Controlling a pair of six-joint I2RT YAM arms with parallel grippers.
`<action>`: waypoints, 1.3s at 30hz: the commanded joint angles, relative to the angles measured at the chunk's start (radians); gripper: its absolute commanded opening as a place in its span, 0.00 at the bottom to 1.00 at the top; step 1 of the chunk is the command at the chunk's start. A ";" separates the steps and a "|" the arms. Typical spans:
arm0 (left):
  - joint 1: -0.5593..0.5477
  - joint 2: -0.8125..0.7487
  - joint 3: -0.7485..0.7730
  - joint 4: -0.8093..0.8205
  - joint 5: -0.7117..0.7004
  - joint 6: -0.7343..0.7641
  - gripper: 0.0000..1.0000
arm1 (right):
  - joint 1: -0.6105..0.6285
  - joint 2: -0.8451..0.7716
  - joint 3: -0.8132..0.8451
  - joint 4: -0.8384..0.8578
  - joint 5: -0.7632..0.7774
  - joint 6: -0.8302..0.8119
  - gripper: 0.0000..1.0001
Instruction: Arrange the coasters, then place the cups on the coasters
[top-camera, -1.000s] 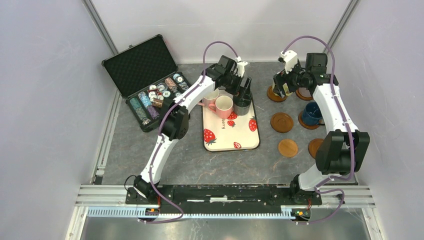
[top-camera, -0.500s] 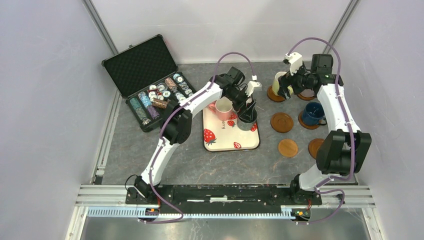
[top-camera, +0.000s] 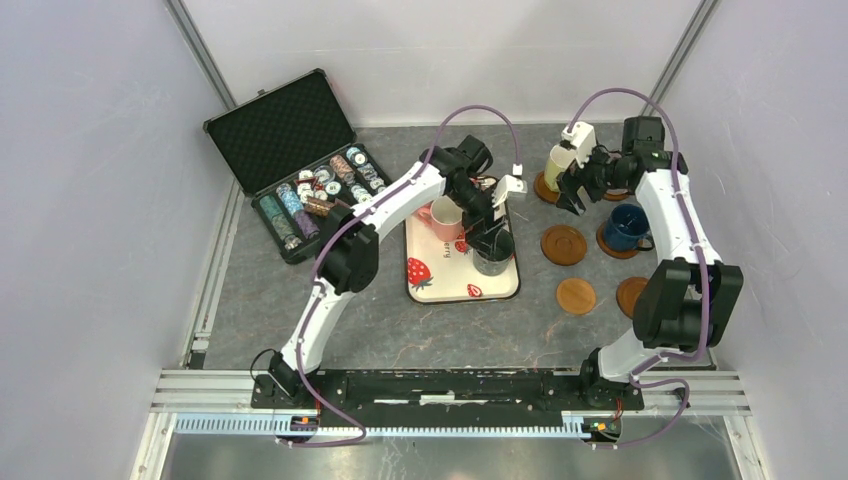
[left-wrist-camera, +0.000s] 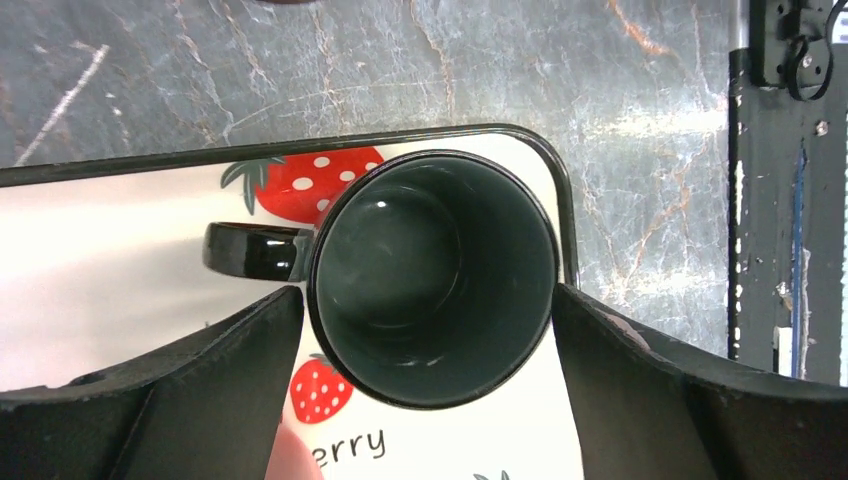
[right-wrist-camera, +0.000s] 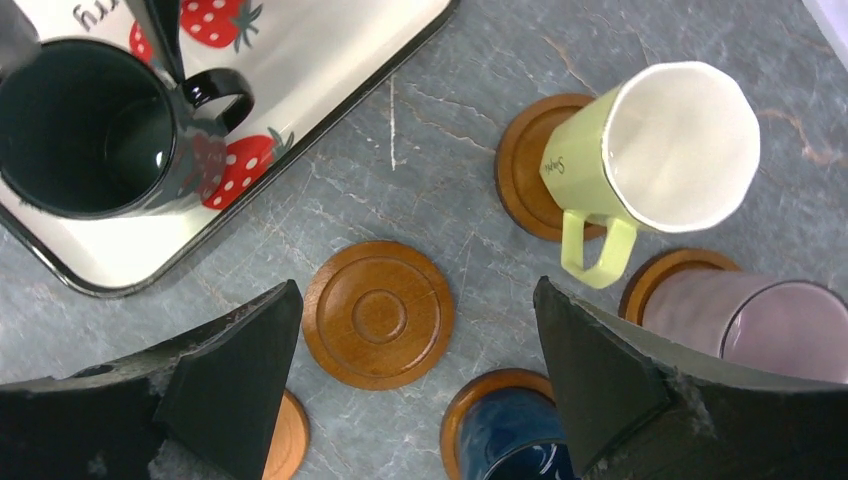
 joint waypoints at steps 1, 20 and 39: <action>0.036 -0.150 0.018 0.049 0.053 -0.054 1.00 | 0.035 -0.003 -0.002 -0.066 -0.079 -0.242 0.93; 0.286 -0.597 -0.258 0.175 0.064 -0.331 1.00 | 0.324 0.162 0.001 -0.271 0.001 -1.063 0.93; 0.305 -0.658 -0.359 0.191 0.032 -0.359 1.00 | 0.428 0.249 0.007 -0.306 0.091 -1.203 0.85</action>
